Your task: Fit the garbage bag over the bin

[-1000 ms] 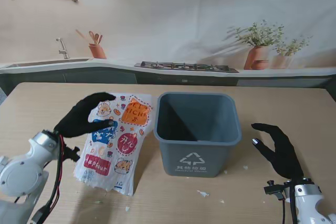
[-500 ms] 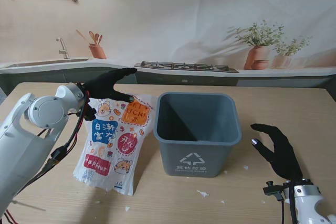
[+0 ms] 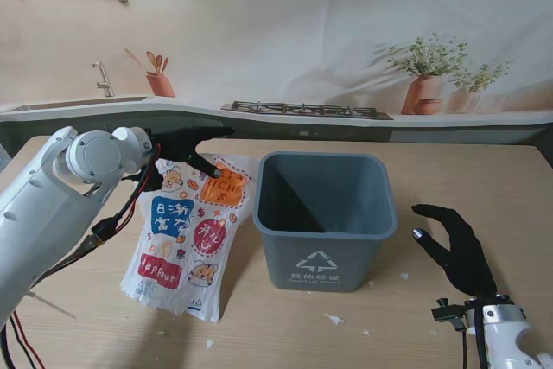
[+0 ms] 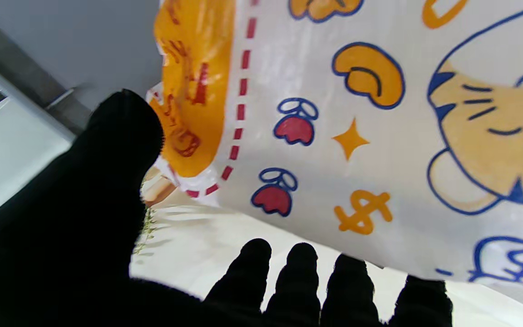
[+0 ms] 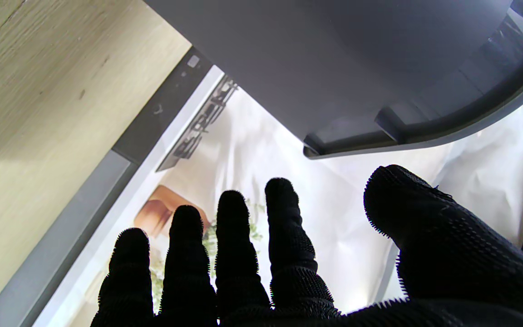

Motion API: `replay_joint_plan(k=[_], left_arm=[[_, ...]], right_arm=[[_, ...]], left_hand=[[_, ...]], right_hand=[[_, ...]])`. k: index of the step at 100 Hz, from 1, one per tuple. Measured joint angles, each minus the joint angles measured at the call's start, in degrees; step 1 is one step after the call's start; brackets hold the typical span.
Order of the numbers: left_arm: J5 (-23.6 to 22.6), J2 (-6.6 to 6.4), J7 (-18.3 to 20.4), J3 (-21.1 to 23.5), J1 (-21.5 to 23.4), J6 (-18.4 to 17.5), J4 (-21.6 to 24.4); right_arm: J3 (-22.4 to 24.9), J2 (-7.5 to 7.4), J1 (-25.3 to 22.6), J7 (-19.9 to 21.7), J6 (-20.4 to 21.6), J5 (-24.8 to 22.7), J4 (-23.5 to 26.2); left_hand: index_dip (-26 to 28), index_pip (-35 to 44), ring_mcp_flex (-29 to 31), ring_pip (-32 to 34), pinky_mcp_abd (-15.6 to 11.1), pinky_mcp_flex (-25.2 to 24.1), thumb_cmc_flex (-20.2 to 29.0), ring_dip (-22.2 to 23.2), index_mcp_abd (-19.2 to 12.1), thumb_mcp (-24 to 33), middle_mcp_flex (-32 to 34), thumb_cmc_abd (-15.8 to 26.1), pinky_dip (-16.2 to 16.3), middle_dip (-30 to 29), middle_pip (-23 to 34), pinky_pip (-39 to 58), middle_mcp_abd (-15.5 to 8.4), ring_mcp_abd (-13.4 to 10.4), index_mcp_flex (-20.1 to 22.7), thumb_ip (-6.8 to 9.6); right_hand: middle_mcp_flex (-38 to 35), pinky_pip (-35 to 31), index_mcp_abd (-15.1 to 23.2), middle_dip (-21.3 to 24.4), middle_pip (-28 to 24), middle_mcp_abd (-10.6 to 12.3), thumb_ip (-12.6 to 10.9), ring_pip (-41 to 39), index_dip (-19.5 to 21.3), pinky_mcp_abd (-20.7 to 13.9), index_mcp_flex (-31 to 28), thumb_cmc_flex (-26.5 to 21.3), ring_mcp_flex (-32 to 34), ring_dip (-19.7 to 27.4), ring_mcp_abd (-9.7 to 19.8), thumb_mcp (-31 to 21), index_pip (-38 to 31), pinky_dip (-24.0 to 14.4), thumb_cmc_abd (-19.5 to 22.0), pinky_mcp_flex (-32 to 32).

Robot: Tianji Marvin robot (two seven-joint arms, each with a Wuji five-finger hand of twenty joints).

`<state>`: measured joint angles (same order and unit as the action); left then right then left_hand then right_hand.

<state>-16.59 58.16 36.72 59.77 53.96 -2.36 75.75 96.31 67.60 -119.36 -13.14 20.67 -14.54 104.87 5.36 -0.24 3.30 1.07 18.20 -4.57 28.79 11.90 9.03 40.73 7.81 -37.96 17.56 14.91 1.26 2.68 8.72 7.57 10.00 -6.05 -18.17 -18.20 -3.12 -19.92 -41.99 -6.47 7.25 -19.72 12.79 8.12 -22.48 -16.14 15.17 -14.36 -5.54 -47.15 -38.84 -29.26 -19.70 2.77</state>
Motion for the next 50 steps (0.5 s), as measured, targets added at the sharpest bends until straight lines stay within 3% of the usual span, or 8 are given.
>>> replay_joint_plan(k=[12,22,27,33,40,44,50], left_arm=[[-0.06,0.07,-0.07,-1.69,-0.51,-0.02,-1.14],[0.55,0.07,2.58,-2.46,-0.91,0.26,-1.78],[1.37,-0.01,4.33,-2.80,-1.13,1.03,-1.93],[1.41,-0.08,4.54,-3.14,-1.23,1.34,-2.01],[0.71,-0.12,4.37,-3.26,-1.23,1.34,-2.01],[0.12,-0.12,4.15,-3.25,-1.21,1.34,-2.01],[-0.59,-0.12,3.74,-3.04,-1.02,1.34,-1.89]], right_arm=[[-0.02,0.00,0.04,0.06,0.00,0.00,-0.05],[-0.05,0.00,0.06,0.06,-0.12,0.00,-0.06],[-0.06,0.00,0.07,0.06,-0.21,0.00,-0.06],[-0.06,0.00,0.08,0.04,-0.27,-0.03,-0.06],[-0.06,0.00,0.09,0.00,-0.28,-0.09,-0.06],[-0.06,0.00,0.10,-0.01,-0.28,-0.09,-0.06],[-0.06,0.01,0.12,-0.04,-0.28,-0.10,-0.08]], left_hand=[[2.44,1.08,0.00,0.00,0.00,0.05,0.02,0.43,-0.03,0.93,0.00,-0.81,-1.40,2.00,0.23,-0.02,-0.01,0.00,0.00,-0.01],[6.19,9.19,-0.02,0.88,0.00,0.06,0.18,7.44,-0.04,1.49,1.86,-0.81,-2.03,5.23,7.78,-0.02,-0.84,0.00,0.10,-0.01],[7.93,15.70,0.17,3.29,0.00,0.08,1.55,11.09,-0.30,2.16,3.63,-0.81,-2.07,6.39,14.87,-0.02,-2.32,0.00,0.43,-0.01],[10.49,23.40,3.18,6.41,0.04,0.08,3.52,14.31,-2.02,3.16,8.93,-0.73,-2.08,6.94,22.77,-0.02,-4.70,-0.88,3.58,-0.01],[14.69,32.63,7.36,13.19,0.04,0.09,6.09,16.56,-4.24,6.87,17.62,0.15,-1.79,7.84,28.80,-0.02,-6.09,-1.77,12.33,-0.01],[17.24,37.39,10.19,18.10,0.04,0.09,6.91,17.91,-5.44,8.58,23.94,0.93,0.07,9.08,31.64,0.00,-6.12,-1.98,17.86,-0.01],[17.78,46.15,14.16,25.44,0.05,0.06,13.20,18.57,-8.34,6.31,33.66,0.93,3.18,14.18,33.09,0.79,-6.12,-1.98,25.07,-0.84]], right_hand=[[0.00,0.00,0.00,0.00,0.00,0.00,0.00,0.00,0.00,0.00,0.00,0.00,0.00,0.00,0.00,0.00,0.00,0.00,0.00,0.00],[0.00,0.00,0.00,0.00,0.00,0.00,0.00,0.00,0.00,0.00,0.00,0.00,0.00,-0.01,0.00,0.00,0.00,-0.01,0.00,0.00],[0.00,0.00,0.00,0.00,0.00,0.00,0.00,0.00,0.00,0.00,0.00,0.00,0.00,-0.01,0.00,0.00,0.00,-0.01,0.00,0.00],[0.00,0.00,0.00,0.00,0.00,0.00,0.00,0.00,0.00,0.00,0.00,0.00,0.00,0.00,0.00,0.00,0.00,-0.01,0.00,0.00],[0.00,0.00,0.00,0.00,0.00,0.00,0.00,0.00,0.00,0.01,0.00,0.00,0.00,0.00,0.00,0.00,0.00,-0.01,0.00,0.00],[0.00,0.00,0.00,0.00,0.00,0.00,0.00,0.00,0.00,0.01,0.00,0.00,0.00,-0.01,0.00,0.00,0.00,-0.01,0.00,0.00],[0.00,0.00,0.00,0.00,0.00,0.00,0.00,0.00,0.00,0.01,0.00,0.00,0.00,0.00,0.00,0.00,0.00,-0.01,0.00,0.00]])
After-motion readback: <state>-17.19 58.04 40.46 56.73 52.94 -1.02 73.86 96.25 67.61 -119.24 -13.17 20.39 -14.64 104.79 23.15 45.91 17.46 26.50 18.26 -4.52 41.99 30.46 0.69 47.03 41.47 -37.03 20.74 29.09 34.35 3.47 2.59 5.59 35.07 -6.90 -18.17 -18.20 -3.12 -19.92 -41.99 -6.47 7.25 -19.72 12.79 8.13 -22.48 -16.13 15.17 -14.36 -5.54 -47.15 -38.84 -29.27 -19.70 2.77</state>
